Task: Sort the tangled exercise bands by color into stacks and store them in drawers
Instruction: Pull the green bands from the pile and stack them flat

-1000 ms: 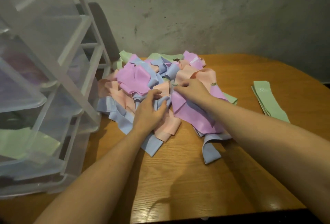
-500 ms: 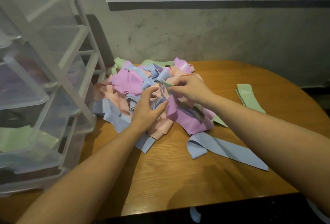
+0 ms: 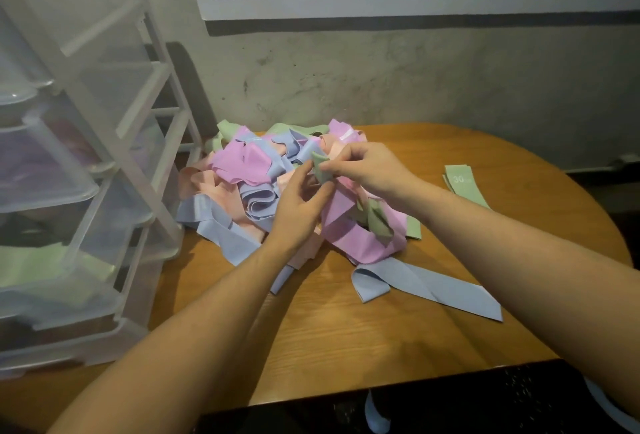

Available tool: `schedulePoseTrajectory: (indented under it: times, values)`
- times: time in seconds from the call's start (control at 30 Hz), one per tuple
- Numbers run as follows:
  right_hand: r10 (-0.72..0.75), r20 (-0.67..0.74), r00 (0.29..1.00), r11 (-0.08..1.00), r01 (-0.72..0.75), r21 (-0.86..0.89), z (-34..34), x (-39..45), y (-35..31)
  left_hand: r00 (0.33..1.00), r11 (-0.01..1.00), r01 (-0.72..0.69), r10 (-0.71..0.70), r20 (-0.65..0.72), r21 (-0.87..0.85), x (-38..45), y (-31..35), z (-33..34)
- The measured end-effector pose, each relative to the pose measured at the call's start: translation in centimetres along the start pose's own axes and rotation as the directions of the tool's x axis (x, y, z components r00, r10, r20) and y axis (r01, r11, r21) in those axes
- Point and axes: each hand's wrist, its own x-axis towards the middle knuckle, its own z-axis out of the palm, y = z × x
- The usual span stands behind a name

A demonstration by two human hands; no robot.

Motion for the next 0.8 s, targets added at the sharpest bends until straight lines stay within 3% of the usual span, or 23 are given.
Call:
schedulePoseTrajectory:
  times: [0.2,0.43,0.63,0.8]
  values:
    - [0.007,-0.010,1.000,0.995,-0.006,0.102,0.3,-1.0,-0.7,1.000,0.999,-0.027,0.027,0.010,0.047,0.0,1.0,0.2]
    - [0.045,-0.102,0.994,0.966,-0.018,0.257,0.9,-1.3,-1.6,0.989,0.991,0.075,-0.089,0.118,0.114,-0.4,1.4,-0.3]
    - [0.151,-0.158,0.976,0.914,-0.077,0.399,0.7,-1.1,-2.1,0.980,0.986,0.166,-0.165,0.110,-0.003,-0.6,1.7,-0.5]
    - [0.266,-0.135,0.954,0.860,-0.172,0.481,0.2,-0.9,-1.4,0.982,0.986,0.165,-0.165,0.088,0.008,0.1,2.7,-1.4]
